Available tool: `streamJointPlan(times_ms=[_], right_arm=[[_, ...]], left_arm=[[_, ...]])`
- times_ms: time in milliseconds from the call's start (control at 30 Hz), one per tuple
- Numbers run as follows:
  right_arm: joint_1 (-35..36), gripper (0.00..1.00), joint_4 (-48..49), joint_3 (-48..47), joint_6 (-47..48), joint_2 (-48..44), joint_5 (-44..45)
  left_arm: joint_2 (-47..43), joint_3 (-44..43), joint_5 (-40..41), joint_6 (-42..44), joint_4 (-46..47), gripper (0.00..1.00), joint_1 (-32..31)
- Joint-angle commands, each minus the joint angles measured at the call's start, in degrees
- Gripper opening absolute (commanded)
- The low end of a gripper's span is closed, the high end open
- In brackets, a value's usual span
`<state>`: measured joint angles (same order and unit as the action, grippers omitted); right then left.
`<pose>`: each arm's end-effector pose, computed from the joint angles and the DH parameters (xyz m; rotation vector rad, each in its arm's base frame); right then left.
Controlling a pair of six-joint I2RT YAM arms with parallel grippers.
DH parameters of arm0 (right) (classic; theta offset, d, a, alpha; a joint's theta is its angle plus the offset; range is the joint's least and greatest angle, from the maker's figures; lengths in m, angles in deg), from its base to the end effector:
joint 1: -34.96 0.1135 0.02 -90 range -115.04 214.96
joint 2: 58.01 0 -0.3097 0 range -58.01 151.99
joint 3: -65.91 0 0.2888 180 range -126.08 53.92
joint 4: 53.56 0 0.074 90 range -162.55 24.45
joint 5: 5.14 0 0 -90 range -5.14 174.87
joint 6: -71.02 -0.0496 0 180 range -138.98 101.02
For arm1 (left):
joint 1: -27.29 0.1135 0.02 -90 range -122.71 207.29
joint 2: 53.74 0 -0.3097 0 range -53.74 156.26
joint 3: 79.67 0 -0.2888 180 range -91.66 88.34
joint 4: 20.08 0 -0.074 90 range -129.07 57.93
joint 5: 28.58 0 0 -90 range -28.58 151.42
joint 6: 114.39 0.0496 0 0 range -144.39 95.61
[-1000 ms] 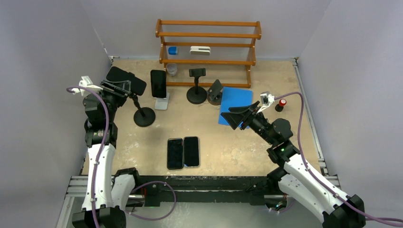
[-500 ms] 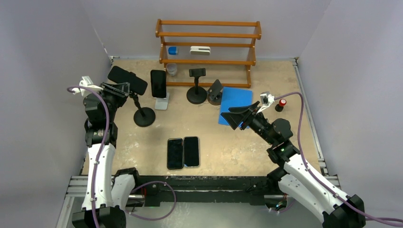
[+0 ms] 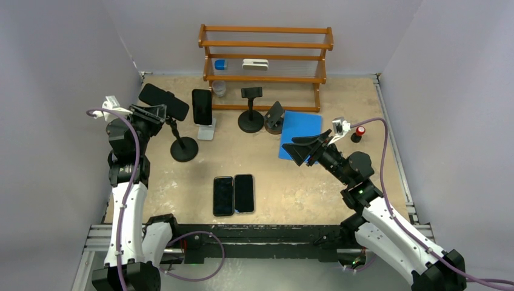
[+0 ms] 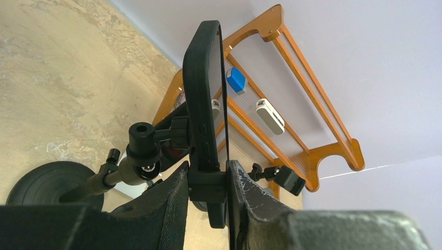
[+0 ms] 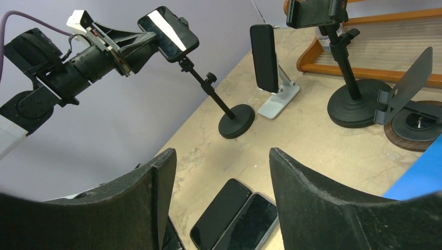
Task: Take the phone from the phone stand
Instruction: Pick up the phone stand with the phone at the center of the board.
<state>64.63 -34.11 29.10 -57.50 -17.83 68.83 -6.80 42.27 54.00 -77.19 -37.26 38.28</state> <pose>0.1571 0.1053 0.3300 -0.1505 1.3913 1.1852 0.2117 0.0346 0.3825 -0.8215 1.5094 -0.6545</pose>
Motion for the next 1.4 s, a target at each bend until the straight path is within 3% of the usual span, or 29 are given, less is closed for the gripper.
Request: streamJointPlan(times_ms=[0, 933, 1367], right_arm=[[-0.01, 0.68, 1.37, -0.32, 0.9, -0.74, -0.03], [-0.05, 0.66, 1.89, -0.23, -0.67, -1.18, -0.53], [-0.05, 0.66, 1.12, -0.05, -1.18, -2.68, -0.57]], left_arm=[[-0.87, -1.93, -2.88, 0.69, 6.52, 0.0, 0.5], [-1.44, -9.67, -5.89, -1.21, 5.71, 0.0, 0.3], [-3.59, -8.42, -7.94, -0.17, 7.57, 0.0, -0.94]])
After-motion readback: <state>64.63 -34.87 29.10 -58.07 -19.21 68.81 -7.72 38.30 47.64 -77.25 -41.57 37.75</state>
